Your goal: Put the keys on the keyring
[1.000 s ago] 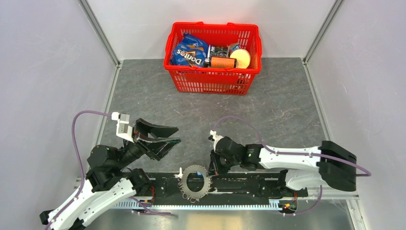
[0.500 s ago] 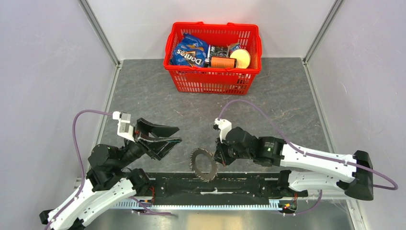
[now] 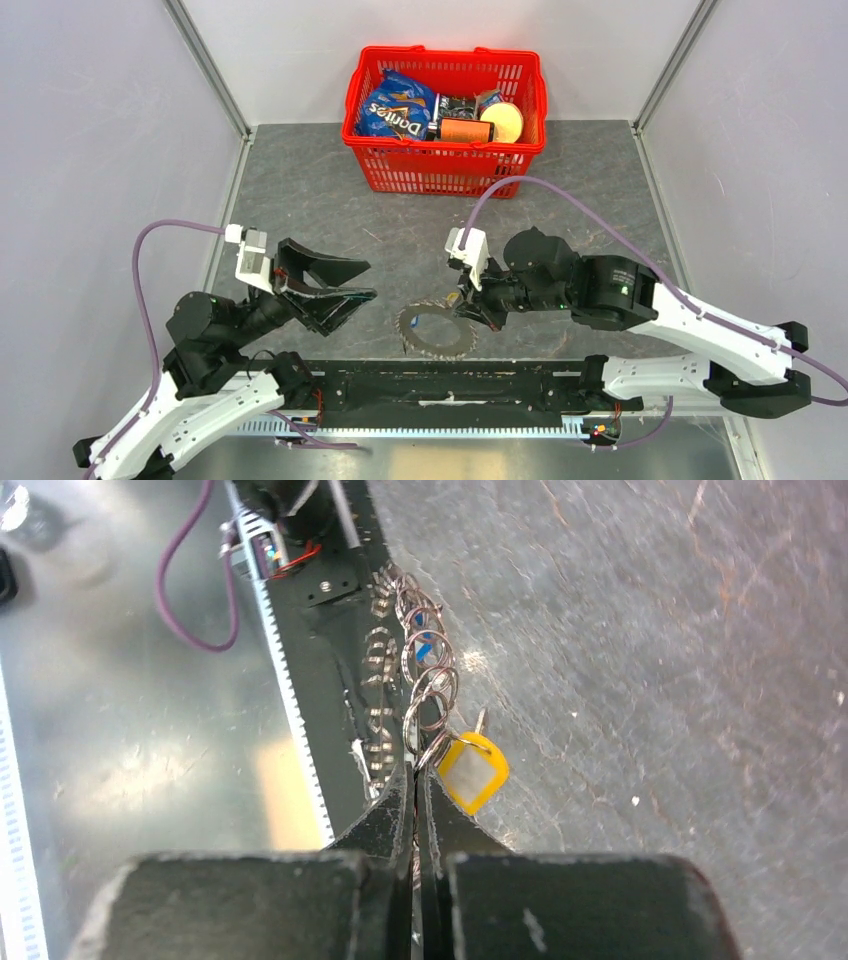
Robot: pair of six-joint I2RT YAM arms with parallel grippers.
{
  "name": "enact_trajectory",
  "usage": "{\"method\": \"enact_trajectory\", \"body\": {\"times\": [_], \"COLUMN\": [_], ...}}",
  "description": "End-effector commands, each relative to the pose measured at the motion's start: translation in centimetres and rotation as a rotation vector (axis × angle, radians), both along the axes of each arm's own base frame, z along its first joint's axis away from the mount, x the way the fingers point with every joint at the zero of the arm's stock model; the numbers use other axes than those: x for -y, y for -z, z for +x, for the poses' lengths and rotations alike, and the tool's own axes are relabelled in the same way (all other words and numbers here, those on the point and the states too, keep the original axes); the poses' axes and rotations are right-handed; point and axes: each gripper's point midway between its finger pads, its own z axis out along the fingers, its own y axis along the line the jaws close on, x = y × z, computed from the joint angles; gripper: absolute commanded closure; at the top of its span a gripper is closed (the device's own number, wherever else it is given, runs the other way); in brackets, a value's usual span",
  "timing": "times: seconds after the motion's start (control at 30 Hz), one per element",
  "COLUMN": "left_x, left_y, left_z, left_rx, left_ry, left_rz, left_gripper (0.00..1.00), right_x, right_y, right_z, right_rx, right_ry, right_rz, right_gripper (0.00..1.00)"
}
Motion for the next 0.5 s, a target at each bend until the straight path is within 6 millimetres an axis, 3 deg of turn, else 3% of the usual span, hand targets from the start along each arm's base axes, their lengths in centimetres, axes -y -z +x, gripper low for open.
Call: {"method": "enact_trajectory", "body": {"times": [0.0,0.33,0.47], "left_x": [0.9,2.4,3.0], "left_y": [-0.4,-1.5,-1.8], "left_z": [-1.0,-4.5,-6.1], "left_rx": [0.067,0.161,0.223], "left_ry": [0.070,0.296,0.411], "left_rz": [0.067,0.086,0.065], "left_gripper": [0.30,0.30,0.29], "right_x": [0.1,1.9,1.9], "right_y": [-3.9,-9.0,-10.9], "right_z": [-3.0,-10.4,-12.4], "right_rx": [0.109,0.116,0.063], "right_ry": [-0.305,-0.834,-0.955], "right_rz": [0.017,0.146,0.210], "right_gripper": [1.00,1.00,1.00]}}
